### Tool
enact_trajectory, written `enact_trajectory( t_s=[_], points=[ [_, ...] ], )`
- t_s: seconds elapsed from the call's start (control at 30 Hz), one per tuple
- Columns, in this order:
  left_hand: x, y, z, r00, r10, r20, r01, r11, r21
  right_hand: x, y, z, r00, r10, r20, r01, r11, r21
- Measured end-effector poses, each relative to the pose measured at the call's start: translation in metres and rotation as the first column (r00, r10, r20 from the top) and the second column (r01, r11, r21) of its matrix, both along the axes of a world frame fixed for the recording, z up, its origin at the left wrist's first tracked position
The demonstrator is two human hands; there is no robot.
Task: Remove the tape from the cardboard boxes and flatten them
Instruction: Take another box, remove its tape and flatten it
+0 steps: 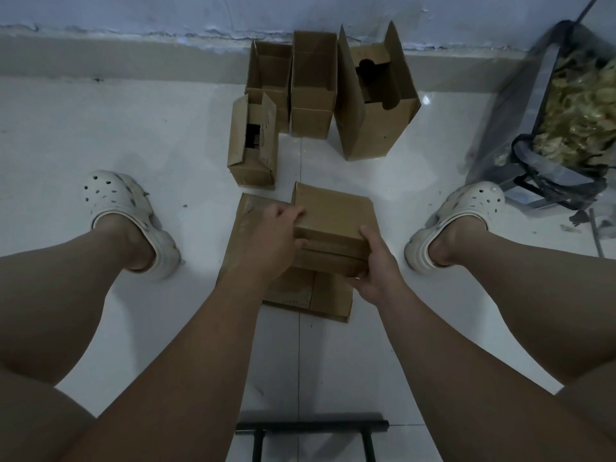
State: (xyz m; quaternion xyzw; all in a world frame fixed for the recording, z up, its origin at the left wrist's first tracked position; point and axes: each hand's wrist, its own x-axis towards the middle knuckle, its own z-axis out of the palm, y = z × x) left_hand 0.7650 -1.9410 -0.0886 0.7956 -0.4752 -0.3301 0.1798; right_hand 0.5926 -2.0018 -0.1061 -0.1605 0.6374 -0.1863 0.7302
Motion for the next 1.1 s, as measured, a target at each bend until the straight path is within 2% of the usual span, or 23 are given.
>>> enact_trajectory(
  t_s=[0.2, 0.43, 0.67, 0.77, 0.87, 1.1],
  points=[
    [-0.002, 0.002, 0.002, 1.0, -0.003, -0.008, 0.003, 0.999, 0.049, 0.0, -0.003, 0.0, 1.0, -0.007, -0.019, 0.007, 0.999, -0.036],
    [-0.009, 0.005, 0.002, 0.997, 0.017, 0.069, -0.013, 0.998, -0.066, -0.003, -0.003, 0.001, 1.0, -0.006, -0.013, 0.005, 0.997, -0.083],
    [-0.007, 0.003, 0.005, 0.998, 0.049, 0.046, -0.047, 0.998, -0.037, -0.001, -0.007, 0.001, 0.998, 0.055, -0.013, -0.056, 0.987, -0.151],
    [-0.011, 0.004, 0.007, 0.995, 0.104, 0.008, -0.103, 0.991, -0.08, -0.001, -0.011, 0.0, 0.999, 0.042, -0.018, -0.044, 0.985, -0.167],
    [-0.015, 0.004, 0.01, 0.999, 0.054, 0.005, -0.054, 0.997, -0.05, -0.001, -0.013, 0.001, 0.999, 0.034, -0.025, -0.038, 0.983, -0.178],
    [-0.022, 0.006, 0.01, 0.998, 0.052, 0.034, -0.048, 0.994, -0.102, 0.0, -0.01, 0.0, 0.999, 0.008, -0.041, -0.015, 0.988, -0.155]
  ],
)
